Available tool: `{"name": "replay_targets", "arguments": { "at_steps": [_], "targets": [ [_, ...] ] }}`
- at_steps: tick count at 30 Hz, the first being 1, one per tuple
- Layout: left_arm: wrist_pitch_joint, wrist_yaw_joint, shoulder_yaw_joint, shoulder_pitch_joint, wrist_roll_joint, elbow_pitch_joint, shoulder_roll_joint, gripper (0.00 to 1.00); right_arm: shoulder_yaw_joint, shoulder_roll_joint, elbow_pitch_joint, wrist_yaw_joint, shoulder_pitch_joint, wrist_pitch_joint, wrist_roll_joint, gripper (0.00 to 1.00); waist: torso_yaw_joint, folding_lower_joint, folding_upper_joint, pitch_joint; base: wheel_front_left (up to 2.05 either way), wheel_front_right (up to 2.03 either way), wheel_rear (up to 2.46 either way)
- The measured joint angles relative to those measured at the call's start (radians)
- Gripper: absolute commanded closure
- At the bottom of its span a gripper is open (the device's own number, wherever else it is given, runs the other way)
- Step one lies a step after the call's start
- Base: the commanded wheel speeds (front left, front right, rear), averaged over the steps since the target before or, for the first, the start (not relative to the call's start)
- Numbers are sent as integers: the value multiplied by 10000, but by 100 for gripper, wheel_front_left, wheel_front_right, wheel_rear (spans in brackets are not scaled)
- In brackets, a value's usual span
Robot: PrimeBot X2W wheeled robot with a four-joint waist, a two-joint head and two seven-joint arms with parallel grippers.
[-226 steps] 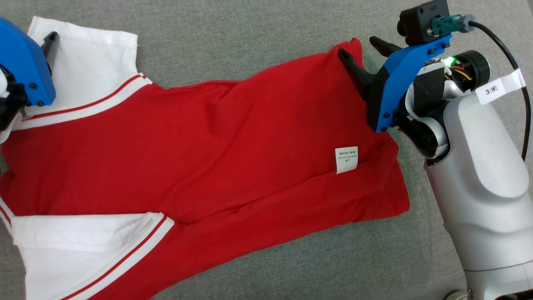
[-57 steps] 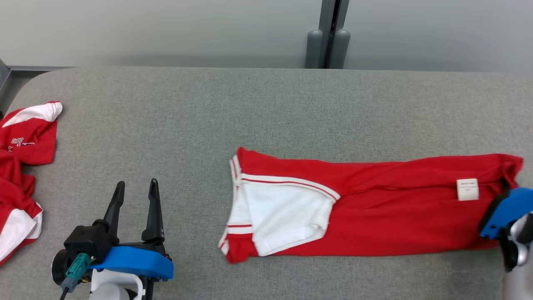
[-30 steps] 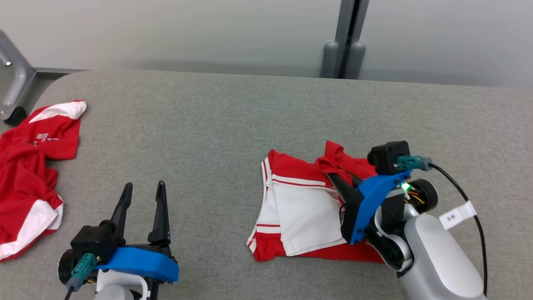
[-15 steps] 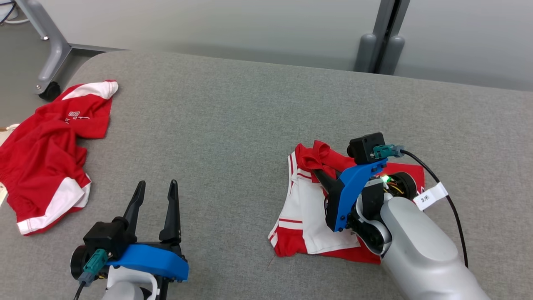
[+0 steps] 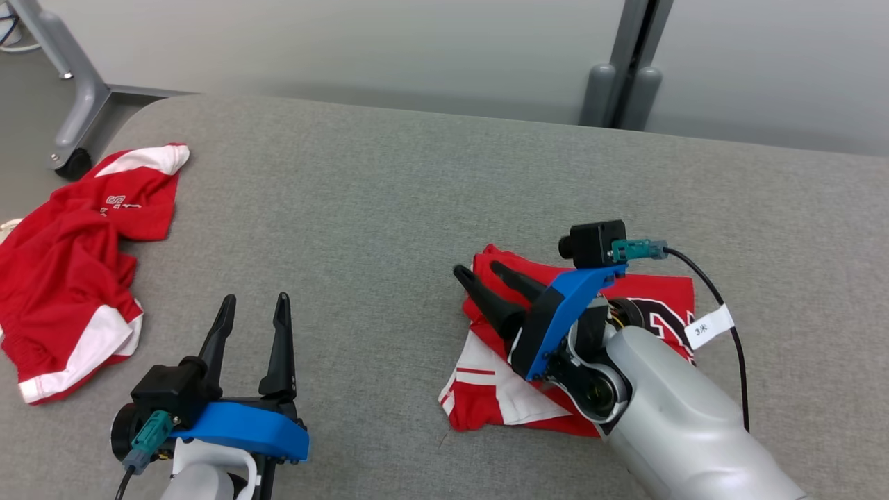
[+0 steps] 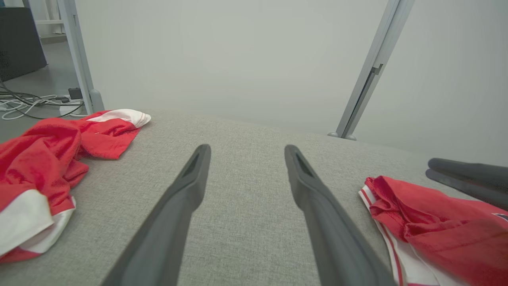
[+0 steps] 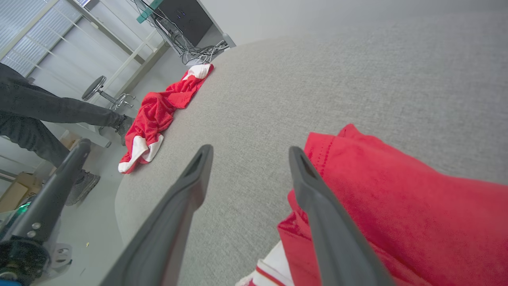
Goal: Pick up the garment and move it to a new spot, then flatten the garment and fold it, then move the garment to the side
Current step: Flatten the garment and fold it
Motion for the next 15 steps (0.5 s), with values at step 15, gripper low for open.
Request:
{"name": "replay_targets", "arguments": {
  "at_steps": [15],
  "targets": [
    [-21, 221, 176, 477, 0, -431, 163, 0, -3751, -1726, 468, 0, 606, -1595, -5087, 0, -760, 0, 0, -403, 0, 0, 0]
  ]
}}
